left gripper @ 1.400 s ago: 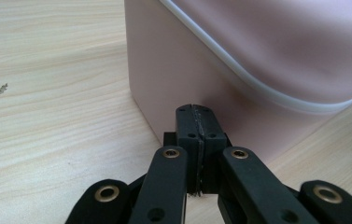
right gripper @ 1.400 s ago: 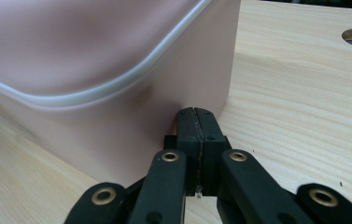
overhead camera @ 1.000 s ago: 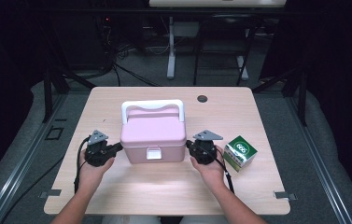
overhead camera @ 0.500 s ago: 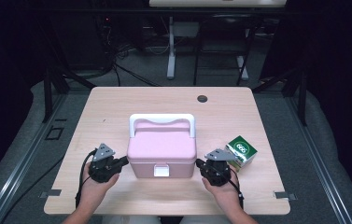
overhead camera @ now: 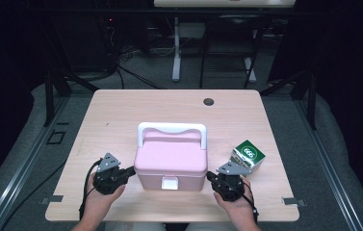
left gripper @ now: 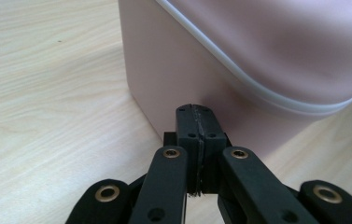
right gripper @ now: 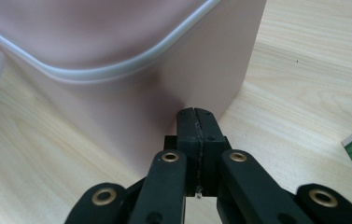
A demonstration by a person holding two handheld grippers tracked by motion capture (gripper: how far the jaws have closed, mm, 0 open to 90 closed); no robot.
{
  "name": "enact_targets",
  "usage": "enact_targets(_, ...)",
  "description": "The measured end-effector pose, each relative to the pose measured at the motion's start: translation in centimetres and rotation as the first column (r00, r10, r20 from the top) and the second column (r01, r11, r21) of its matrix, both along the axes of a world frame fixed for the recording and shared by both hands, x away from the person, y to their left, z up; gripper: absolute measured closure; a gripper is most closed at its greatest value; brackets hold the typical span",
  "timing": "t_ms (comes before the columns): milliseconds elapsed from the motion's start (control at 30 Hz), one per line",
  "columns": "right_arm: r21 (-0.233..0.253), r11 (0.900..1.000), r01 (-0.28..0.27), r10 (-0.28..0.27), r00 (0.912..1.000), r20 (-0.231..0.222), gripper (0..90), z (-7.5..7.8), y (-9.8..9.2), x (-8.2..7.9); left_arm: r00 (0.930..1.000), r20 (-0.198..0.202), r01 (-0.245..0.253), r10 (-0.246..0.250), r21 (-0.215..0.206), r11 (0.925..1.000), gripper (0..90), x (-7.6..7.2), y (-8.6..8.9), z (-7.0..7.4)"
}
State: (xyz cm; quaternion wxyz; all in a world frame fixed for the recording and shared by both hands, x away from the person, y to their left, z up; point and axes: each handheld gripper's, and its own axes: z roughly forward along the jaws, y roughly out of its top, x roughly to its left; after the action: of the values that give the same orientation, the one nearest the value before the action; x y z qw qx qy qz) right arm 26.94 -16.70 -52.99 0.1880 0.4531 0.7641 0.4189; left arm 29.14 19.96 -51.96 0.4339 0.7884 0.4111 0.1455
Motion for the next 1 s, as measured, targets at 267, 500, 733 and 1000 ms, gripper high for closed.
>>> enact_targets(267, -0.017, 1.000, -0.009, 0.009, 0.9998, 0.018, 90.0, 0.0, -0.2, -0.1, 0.9995, -0.013, 0.030, -0.029, 0.021, 0.9993, 90.0, 0.2, 0.1, -0.4)
enact_targets(500, -0.001, 1.000, -0.007, 0.007, 0.9994, 0.034, 75.9, 0.4, -1.1, 0.5, 0.9997, -0.021, 0.009, -0.008, 0.016, 0.9998, 78.2, 1.0, 1.3, 0.2)
enact_targets(733, 0.058, 0.998, -0.003, 0.002, 0.9997, 0.026, 60.0, 2.5, -3.3, 2.2, 0.9998, 0.011, 0.014, -0.013, -0.091, 0.9957, 62.9, 2.1, 3.3, 3.4)
enact_targets(1000, 0.097, 0.990, -0.106, 0.097, 0.9909, 0.094, 45.9, 6.1, -3.5, 3.6, 0.9970, 0.039, 0.069, -0.066, -0.081, 0.9943, 48.3, 3.8, 2.6, 7.2)
